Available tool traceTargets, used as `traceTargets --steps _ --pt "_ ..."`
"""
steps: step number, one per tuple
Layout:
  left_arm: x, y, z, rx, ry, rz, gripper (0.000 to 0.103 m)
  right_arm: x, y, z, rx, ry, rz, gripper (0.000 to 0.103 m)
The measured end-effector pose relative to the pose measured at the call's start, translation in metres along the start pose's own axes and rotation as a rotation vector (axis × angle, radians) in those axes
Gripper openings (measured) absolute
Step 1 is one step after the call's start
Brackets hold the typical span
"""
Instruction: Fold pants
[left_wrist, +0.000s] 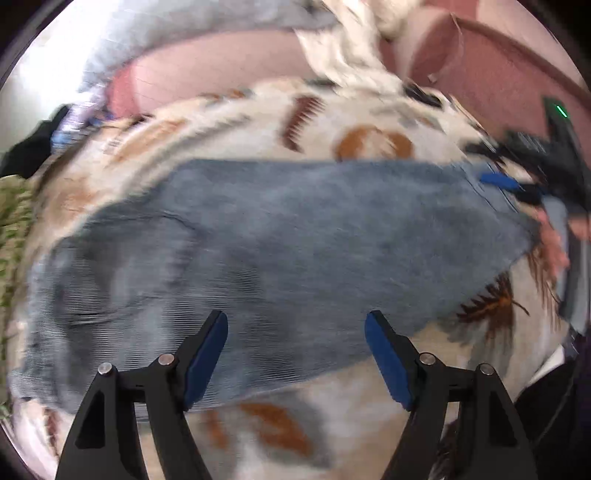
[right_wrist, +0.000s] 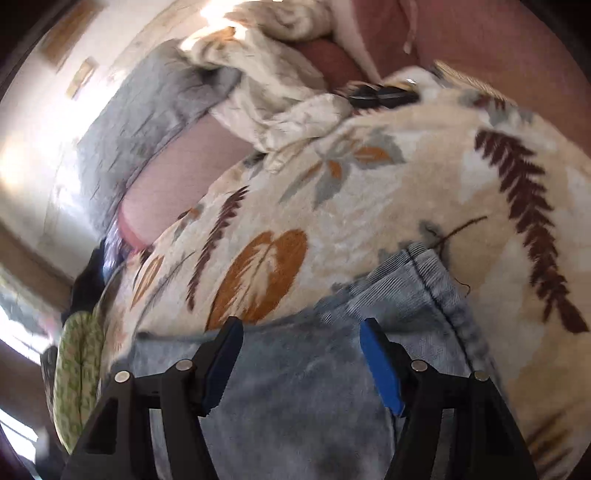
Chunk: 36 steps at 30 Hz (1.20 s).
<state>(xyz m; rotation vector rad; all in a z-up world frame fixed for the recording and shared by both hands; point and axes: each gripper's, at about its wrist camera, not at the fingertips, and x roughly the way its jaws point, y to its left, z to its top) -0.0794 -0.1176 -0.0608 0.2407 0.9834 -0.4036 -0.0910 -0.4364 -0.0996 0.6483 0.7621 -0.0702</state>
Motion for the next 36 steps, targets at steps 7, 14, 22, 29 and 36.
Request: traceTargets --steps 7,14,22,29,36 --pt "-0.019 0.111 -0.024 -0.217 -0.037 0.240 0.077 -0.026 0.043 -0.050 -0.237 0.055 -0.057 0.069" --pt "-0.022 0.210 -0.065 -0.519 0.001 0.314 0.080 -0.004 0.060 -0.079 -0.320 0.109 -0.232 0.070" --pt "0.004 0.214 -0.078 -0.481 0.048 0.302 0.091 0.012 0.071 -0.091 -0.402 0.121 -0.328 0.074" --pt "0.003 0.216 -0.089 -0.484 0.020 0.299 0.098 0.018 0.073 -0.108 -0.479 0.122 -0.413 0.085" --pt "0.003 0.217 -0.094 -0.514 -0.013 0.322 0.103 0.018 0.067 -0.107 -0.432 0.124 -0.425 0.092"
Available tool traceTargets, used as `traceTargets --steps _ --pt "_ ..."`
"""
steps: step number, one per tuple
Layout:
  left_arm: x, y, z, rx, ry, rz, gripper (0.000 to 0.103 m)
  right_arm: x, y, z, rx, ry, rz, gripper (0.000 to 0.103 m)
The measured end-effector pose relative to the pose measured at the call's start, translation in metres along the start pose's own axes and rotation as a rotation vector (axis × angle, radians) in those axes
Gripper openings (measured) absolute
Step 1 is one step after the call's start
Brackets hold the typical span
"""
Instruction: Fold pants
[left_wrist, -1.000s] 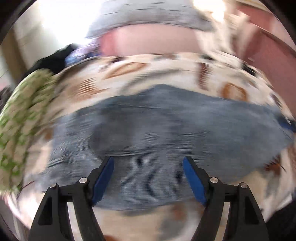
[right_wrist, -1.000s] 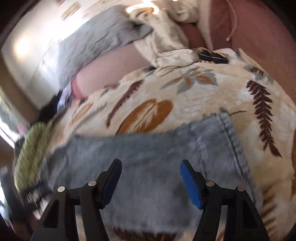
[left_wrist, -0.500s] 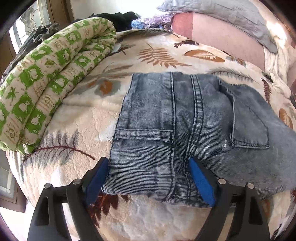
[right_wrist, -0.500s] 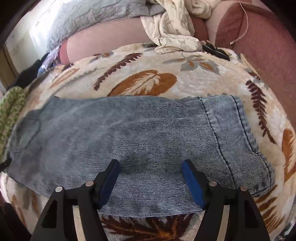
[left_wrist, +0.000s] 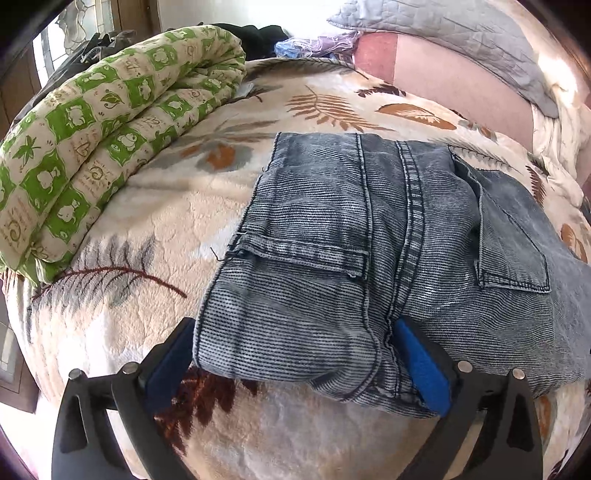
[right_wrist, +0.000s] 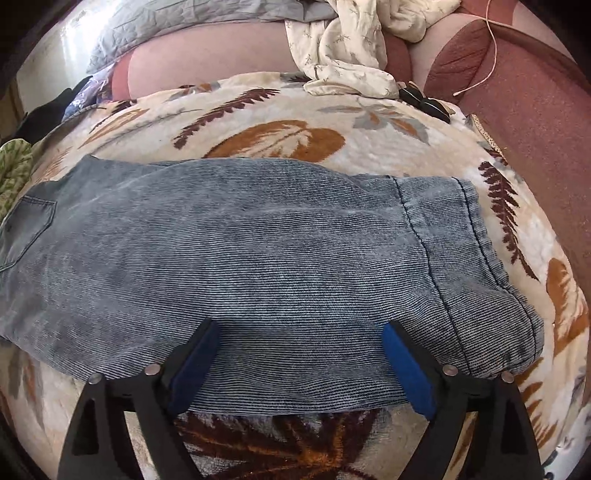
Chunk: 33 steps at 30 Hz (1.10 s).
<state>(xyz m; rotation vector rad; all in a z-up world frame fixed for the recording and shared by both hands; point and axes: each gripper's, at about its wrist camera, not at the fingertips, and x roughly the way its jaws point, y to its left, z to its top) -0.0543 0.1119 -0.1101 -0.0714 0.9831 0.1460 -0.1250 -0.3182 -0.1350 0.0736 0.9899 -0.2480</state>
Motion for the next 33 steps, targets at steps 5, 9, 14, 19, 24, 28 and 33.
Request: traceTargets --steps 5,9,14,19,24,28,33 --pt "-0.001 -0.002 0.000 0.011 -0.002 0.008 0.103 -0.001 0.000 -0.001 -0.003 -0.007 0.004 0.094" --pt "-0.007 -0.003 0.007 0.035 0.049 0.003 0.103 -0.002 0.003 -0.003 -0.028 -0.027 -0.006 0.094" --pt "-0.042 -0.025 0.016 0.173 -0.065 0.098 0.103 -0.002 0.001 -0.001 -0.025 -0.016 0.001 0.095" --pt "-0.090 -0.059 0.024 0.268 -0.201 0.043 0.103 -0.015 -0.009 0.005 0.003 -0.029 0.040 0.095" --pt "-0.095 -0.084 0.029 0.281 -0.178 -0.033 0.103 -0.043 -0.047 0.004 0.095 -0.110 0.011 0.095" --pt "-0.069 -0.097 0.020 0.288 -0.107 -0.047 0.103 -0.038 -0.074 -0.002 0.156 -0.066 -0.023 0.095" --pt "-0.043 -0.110 0.002 0.299 -0.032 -0.066 0.103 -0.035 -0.074 -0.008 0.108 -0.060 -0.025 0.095"
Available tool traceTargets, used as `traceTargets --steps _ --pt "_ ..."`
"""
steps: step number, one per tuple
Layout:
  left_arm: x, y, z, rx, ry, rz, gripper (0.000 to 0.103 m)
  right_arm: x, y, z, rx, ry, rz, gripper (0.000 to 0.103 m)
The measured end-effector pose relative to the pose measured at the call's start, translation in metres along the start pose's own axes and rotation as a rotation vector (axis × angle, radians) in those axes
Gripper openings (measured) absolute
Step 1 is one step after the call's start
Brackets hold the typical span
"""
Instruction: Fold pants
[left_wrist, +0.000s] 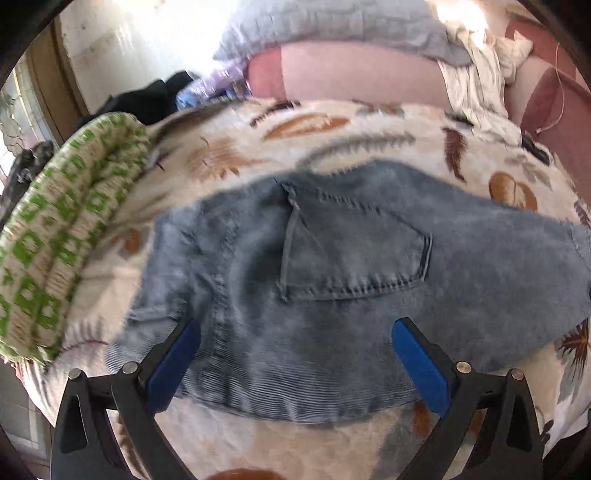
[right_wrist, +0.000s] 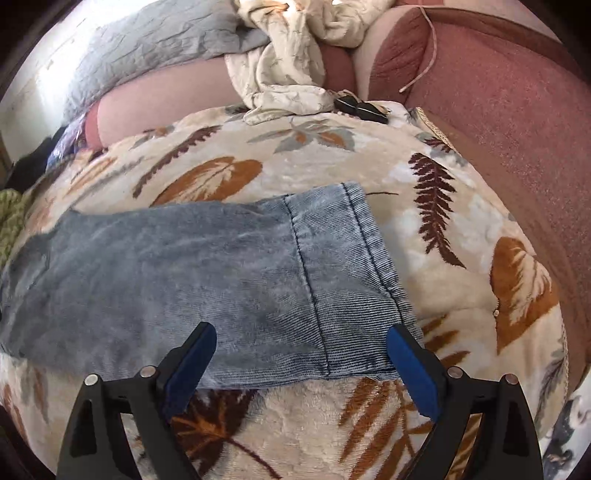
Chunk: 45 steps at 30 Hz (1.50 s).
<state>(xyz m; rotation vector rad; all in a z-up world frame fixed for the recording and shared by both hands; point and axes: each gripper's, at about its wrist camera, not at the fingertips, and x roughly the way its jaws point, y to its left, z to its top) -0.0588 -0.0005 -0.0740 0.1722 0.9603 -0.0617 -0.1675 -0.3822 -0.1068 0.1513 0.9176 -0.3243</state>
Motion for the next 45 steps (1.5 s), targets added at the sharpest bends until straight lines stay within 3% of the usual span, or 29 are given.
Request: traceTargets --steps 7,10,17,28,34,36,38,42,45 --pt "0.020 -0.008 -0.015 -0.010 0.035 0.000 0.103 0.021 0.013 -0.005 -0.073 0.055 -0.054 0.103" --pt "0.024 -0.006 -0.019 -0.032 0.021 -0.009 0.103 0.024 0.021 -0.010 -0.128 0.033 -0.099 0.103" --pt "0.030 -0.013 -0.017 -0.009 0.007 0.039 0.103 0.025 0.021 -0.015 -0.115 -0.011 -0.104 0.103" --pt "0.039 -0.015 -0.002 -0.007 0.092 0.052 0.103 0.025 0.021 -0.016 -0.119 -0.026 -0.100 0.103" --pt "0.038 -0.025 0.013 0.006 0.218 0.119 0.103 0.024 0.023 -0.017 -0.117 -0.025 -0.108 0.103" --pt "0.035 -0.035 0.026 0.045 0.279 0.117 0.103 0.024 0.022 -0.016 -0.117 -0.022 -0.105 0.103" --pt "0.028 -0.048 0.035 0.097 0.286 0.069 0.103 0.024 0.021 -0.015 -0.120 -0.016 -0.099 0.103" --pt "0.001 -0.088 0.051 0.224 0.197 0.047 0.103 0.022 0.021 -0.009 -0.133 0.012 -0.099 0.103" --pt "-0.016 -0.121 0.061 0.315 0.143 0.007 0.103 0.010 0.017 -0.006 -0.130 -0.040 -0.120 0.103"
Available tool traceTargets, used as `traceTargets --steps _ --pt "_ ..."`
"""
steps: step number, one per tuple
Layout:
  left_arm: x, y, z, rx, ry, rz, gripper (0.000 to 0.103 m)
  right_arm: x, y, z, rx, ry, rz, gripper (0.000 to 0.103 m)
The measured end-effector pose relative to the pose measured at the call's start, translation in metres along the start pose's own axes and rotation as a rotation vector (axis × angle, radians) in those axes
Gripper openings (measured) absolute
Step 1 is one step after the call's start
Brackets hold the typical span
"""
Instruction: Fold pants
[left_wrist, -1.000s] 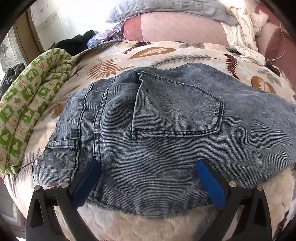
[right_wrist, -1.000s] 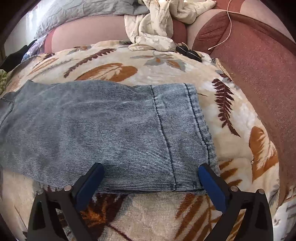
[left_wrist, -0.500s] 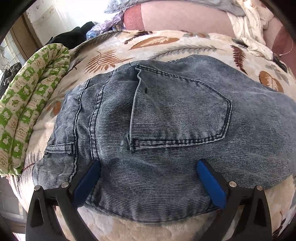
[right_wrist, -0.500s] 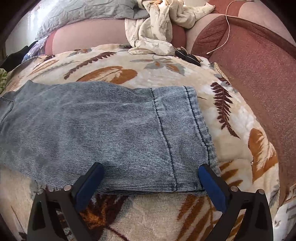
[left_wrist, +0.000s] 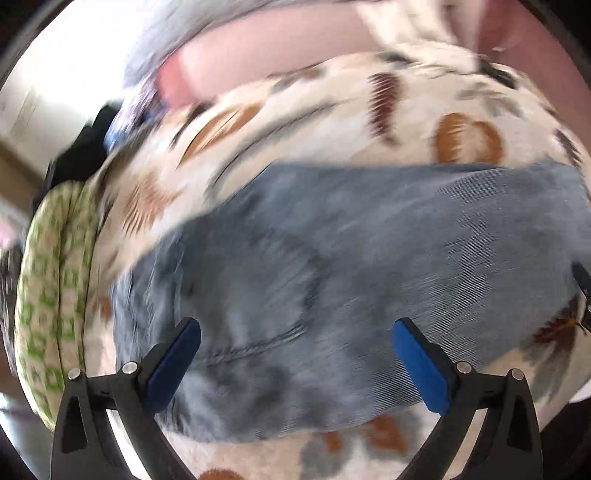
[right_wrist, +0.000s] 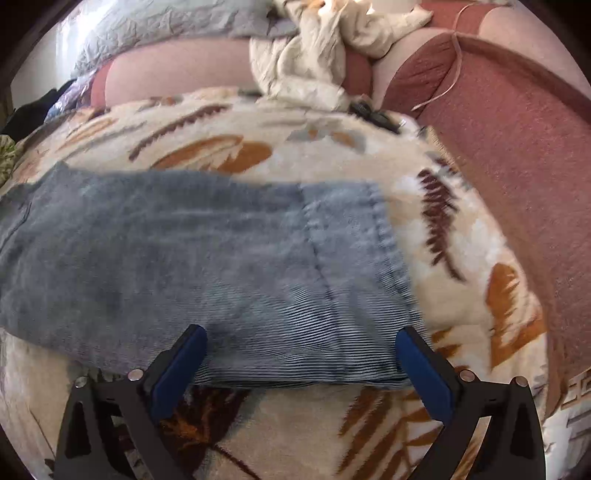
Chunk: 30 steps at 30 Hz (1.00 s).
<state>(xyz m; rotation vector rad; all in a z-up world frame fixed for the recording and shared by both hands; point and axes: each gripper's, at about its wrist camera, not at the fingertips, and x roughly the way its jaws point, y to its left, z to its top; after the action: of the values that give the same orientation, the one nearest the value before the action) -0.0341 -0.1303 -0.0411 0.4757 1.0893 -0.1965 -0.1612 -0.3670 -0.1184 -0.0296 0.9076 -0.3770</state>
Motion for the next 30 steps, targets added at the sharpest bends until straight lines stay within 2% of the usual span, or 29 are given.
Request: traceTargets --steps 4,6,9,13,17,20,25,28,30 --pt "-0.017 -0.037 0.017 0.103 -0.060 -0.025 0.103 -0.027 -0.021 0.002 0.064 -0.098 0.015 0.103" --pt "-0.024 -0.058 0.025 0.159 -0.091 -0.038 0.103 -0.040 -0.038 0.001 0.126 -0.146 0.063 0.103" --pt "-0.030 -0.085 0.038 0.232 -0.134 -0.061 0.103 -0.052 -0.062 -0.009 0.242 -0.164 0.127 0.103" --pt "-0.030 -0.110 0.052 0.299 -0.190 -0.063 0.103 -0.057 -0.101 -0.033 0.508 -0.161 0.336 0.103" --pt "-0.026 -0.135 0.069 0.327 -0.219 -0.112 0.103 -0.042 -0.128 -0.058 0.779 -0.154 0.668 0.103" --pt "-0.020 -0.150 0.085 0.329 -0.220 -0.137 0.103 -0.021 -0.135 -0.066 0.922 -0.120 0.798 0.103" --pt "-0.010 -0.176 0.111 0.348 -0.239 -0.203 0.103 0.008 -0.137 -0.072 1.088 -0.047 0.854 0.103" --pt "-0.004 -0.189 0.122 0.380 -0.231 -0.239 0.103 0.020 -0.134 -0.068 1.109 -0.029 0.822 0.103" --pt "0.001 -0.201 0.129 0.429 -0.203 -0.279 0.103 0.022 -0.134 -0.064 1.102 -0.049 0.804 0.103"
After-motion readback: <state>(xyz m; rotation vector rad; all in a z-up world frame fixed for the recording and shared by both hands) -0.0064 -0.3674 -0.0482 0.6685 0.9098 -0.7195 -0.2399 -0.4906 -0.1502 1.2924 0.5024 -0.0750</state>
